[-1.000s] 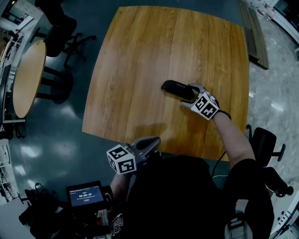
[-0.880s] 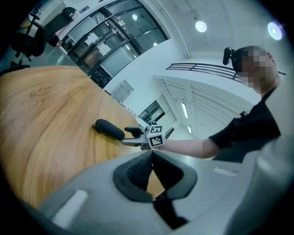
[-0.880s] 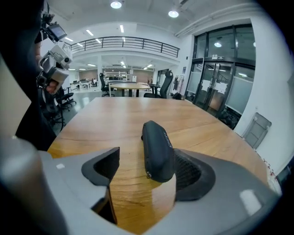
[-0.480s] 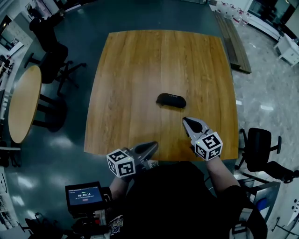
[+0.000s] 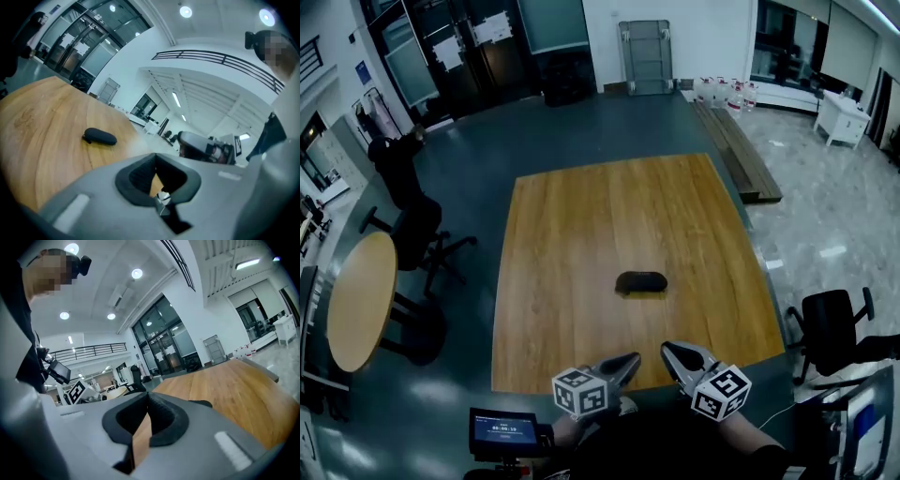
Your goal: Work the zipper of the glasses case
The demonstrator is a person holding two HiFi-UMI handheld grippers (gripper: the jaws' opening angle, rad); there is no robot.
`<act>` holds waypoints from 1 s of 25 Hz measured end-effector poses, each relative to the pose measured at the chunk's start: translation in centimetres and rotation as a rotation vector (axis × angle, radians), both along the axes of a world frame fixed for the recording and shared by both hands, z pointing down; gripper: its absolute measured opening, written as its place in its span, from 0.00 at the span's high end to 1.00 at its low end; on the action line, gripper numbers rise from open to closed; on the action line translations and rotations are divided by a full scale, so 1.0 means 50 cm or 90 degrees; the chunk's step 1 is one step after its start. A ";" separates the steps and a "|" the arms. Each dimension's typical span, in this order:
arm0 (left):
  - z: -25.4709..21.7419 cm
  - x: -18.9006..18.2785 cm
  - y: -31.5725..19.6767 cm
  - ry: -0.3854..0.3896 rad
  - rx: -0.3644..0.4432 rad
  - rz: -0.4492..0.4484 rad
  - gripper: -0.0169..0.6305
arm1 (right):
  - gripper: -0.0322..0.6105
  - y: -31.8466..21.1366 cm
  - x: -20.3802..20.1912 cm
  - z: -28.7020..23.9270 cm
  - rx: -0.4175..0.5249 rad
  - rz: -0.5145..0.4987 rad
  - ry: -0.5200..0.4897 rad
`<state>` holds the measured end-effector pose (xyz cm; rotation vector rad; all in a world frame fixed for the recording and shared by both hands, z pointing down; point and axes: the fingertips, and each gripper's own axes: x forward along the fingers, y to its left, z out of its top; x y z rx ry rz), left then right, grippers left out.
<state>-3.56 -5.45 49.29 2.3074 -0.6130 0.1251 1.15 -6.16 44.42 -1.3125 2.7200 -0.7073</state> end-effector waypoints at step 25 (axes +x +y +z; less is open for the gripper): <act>0.010 0.161 0.330 0.031 -0.017 -0.149 0.98 | 0.94 0.360 0.164 0.040 0.024 -0.083 0.015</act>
